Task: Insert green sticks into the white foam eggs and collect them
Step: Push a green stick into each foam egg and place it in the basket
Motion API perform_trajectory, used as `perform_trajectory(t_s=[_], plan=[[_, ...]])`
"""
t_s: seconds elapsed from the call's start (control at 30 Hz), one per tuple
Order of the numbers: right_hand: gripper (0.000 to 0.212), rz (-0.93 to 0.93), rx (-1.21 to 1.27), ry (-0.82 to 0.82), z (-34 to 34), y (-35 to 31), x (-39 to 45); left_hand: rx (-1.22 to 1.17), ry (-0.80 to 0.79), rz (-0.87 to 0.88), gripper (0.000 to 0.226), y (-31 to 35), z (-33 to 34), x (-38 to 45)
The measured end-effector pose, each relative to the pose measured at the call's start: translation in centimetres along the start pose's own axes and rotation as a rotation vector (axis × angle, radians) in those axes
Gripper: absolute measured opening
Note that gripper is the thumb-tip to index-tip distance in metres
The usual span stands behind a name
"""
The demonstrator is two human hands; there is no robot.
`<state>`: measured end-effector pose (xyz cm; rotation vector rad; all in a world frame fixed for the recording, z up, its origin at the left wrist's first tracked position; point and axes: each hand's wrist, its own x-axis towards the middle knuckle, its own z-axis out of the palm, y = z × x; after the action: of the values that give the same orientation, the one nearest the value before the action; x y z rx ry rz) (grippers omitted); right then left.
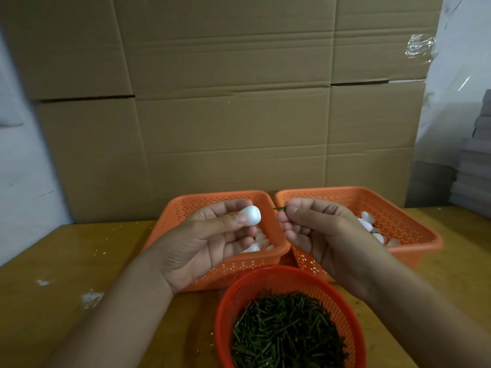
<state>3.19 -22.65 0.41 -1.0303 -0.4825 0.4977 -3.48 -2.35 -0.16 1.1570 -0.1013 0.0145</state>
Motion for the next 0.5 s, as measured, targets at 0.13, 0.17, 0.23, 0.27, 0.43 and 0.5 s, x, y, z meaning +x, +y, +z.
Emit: perform_trajectory(t_s=[0.13, 0.17, 0.23, 0.27, 0.43, 0.5], plan=[[0.019, -0.052, -0.146, 0.047, 0.18, 0.31, -0.19, 0.062, 0.022, 0.018, 0.025, 0.05, 0.32, -0.24], [0.018, -0.076, -0.204, 0.061, 0.24, 0.38, -0.26, 0.086, 0.021, 0.030, 0.026, 0.06, 0.43, -0.29], [0.013, -0.127, -0.301, 0.087, 0.33, 0.51, -0.40, 0.123, 0.018, 0.053, 0.029, 0.06, 0.59, -0.36], [0.011, -0.149, -0.330, 0.101, 0.35, 0.57, -0.43, 0.133, 0.021, 0.062, 0.030, 0.06, 0.64, -0.37], [0.007, -0.190, -0.400, 0.174, 0.53, 0.69, -0.42, 0.142, 0.045, 0.093, 0.031, 0.10, 0.80, -0.37], [0.007, -0.183, -0.407, 0.181, 0.58, 0.69, -0.44, 0.140, 0.052, 0.100, 0.031, 0.09, 0.88, -0.37]])
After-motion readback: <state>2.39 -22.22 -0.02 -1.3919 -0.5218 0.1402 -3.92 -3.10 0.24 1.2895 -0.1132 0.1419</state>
